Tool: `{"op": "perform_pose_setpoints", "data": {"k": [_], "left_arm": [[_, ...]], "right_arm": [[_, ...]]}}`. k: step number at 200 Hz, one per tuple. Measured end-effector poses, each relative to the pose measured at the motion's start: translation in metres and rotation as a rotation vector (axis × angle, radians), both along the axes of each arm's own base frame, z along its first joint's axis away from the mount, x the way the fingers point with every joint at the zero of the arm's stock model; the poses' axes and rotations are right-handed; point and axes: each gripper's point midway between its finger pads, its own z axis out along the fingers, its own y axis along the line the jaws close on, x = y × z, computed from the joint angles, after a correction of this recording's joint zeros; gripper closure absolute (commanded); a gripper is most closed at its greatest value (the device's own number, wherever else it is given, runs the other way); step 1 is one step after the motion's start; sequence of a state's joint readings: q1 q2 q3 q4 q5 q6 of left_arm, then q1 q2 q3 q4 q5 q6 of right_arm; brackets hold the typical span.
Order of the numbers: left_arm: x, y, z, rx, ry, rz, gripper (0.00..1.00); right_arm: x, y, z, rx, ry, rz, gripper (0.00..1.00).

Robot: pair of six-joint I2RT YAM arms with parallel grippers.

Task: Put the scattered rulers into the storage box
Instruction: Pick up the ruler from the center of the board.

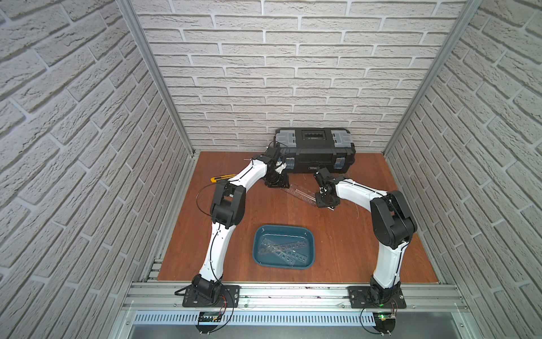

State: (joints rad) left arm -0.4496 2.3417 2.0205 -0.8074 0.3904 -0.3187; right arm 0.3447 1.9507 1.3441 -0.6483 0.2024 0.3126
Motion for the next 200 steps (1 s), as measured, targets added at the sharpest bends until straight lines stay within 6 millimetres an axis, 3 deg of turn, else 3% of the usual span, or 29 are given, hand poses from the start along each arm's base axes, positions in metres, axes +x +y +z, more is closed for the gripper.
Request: {"op": "perform_pose_setpoints", "data": {"k": [115, 200], "left_arm": [[-0.001, -0.004, 0.009, -0.029, -0.011, 0.005, 0.43], [-0.010, -0.002, 0.003, -0.021, 0.011, 0.005, 0.42]], "right_arm": [[-0.005, -0.004, -0.011, 0.017, 0.025, 0.003, 0.61], [-0.015, 0.004, -0.013, 0.053, 0.009, 0.025, 0.68]]}}
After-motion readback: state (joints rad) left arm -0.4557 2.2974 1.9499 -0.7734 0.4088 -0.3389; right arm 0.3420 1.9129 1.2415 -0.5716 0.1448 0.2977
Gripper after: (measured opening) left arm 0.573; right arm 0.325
